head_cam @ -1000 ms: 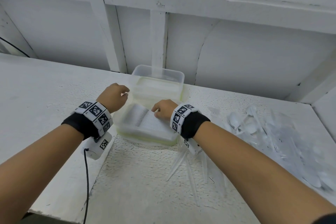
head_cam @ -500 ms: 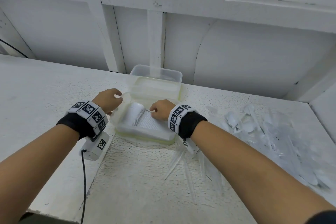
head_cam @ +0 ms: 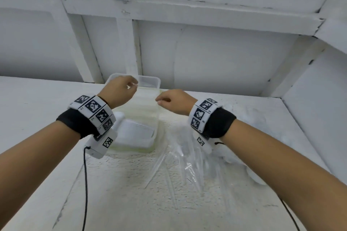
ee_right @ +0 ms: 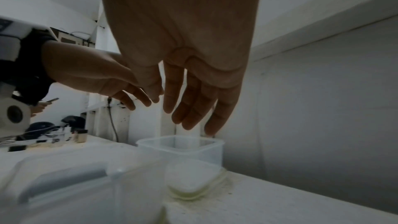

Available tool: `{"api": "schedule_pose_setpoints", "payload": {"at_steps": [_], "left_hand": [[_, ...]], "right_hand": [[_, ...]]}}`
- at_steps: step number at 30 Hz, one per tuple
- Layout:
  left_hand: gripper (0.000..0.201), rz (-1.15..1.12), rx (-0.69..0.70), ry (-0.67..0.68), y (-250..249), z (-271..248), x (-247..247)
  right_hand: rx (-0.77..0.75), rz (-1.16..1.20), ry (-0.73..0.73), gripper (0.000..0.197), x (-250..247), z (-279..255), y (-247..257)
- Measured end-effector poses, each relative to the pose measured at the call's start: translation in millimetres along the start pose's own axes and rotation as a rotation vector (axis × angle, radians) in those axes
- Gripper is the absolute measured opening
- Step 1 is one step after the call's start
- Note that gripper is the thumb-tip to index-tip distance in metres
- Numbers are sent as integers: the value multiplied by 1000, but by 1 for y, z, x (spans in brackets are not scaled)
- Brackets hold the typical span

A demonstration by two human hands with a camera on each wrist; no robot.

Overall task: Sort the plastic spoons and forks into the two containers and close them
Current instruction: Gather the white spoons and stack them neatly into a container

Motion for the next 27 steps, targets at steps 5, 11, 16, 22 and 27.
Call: {"api": "schedule_pose_setpoints", "payload": {"at_steps": [5,11,16,22,27], "left_hand": [[29,-19,218,144,-105,10,38],[30,69,343,380,-187,13,115],[37,185,354,502,-220,13,175],[41,280,285,420,-231,32,210],[27,476,291,560,-232,34,238]], "right_hand": [[179,-17,-36,30,-52,-49,-70],[443,-88,-109,31,-90,-103,-162],[526,-53,-149,30,-96,-125,-197],[493,-5,-181,29,-92,-131,-205],[471,14,-198,30,-89,-132,-207]]}}
Point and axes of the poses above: each hand's wrist, its own z-axis towards the middle knuckle, its own x-axis out of the palm, y = z × x, the point moved 9 cm from there along z, towards the middle knuckle, and after that the axes turned 14 degrees about z, right-handed, at the moved point
